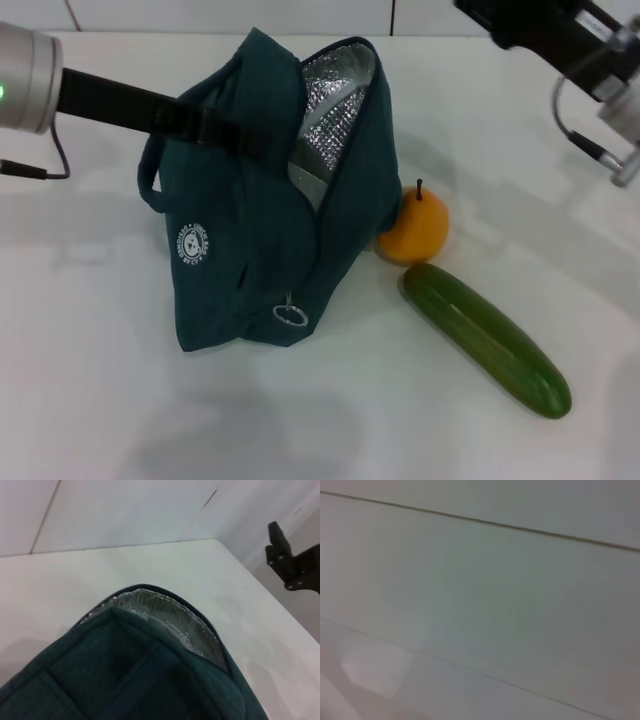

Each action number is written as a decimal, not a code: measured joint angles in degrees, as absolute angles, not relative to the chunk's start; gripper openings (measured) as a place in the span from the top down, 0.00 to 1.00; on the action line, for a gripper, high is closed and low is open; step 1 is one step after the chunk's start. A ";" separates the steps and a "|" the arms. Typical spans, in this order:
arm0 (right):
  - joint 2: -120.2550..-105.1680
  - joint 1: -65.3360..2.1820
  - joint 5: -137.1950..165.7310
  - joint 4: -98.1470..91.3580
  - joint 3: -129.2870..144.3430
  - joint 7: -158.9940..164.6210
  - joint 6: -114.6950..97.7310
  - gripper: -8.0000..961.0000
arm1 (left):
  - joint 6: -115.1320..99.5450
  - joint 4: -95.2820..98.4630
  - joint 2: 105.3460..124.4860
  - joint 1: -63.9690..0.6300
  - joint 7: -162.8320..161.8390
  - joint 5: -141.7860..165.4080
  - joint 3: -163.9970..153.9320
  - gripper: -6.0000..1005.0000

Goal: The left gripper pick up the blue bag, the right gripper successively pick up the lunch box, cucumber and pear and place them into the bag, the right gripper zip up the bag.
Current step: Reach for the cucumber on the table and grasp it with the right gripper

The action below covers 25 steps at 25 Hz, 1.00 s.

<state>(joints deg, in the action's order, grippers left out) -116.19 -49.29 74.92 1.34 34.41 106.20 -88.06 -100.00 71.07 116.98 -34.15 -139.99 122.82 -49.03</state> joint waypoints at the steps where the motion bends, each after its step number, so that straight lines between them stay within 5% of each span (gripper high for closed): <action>1: -116.19 -48.40 75.24 0.21 34.65 105.67 -88.64 0.32 | -99.98 70.72 116.99 -34.18 -139.73 122.67 -48.99 0.95; 8: -115.86 -41.73 75.76 -10.23 39.59 104.57 -90.58 0.29 | -99.32 70.30 118.06 -33.12 -138.50 121.53 -48.87 0.95; 14: -115.38 -37.10 76.31 -20.03 47.21 103.51 -90.97 0.12 | -98.56 70.21 118.23 -31.97 -138.00 121.27 -48.86 0.96; 25: -112.27 -35.46 92.82 -39.58 53.13 92.60 -89.04 0.11 | -98.38 69.11 118.21 -31.03 -136.09 120.23 -48.86 0.95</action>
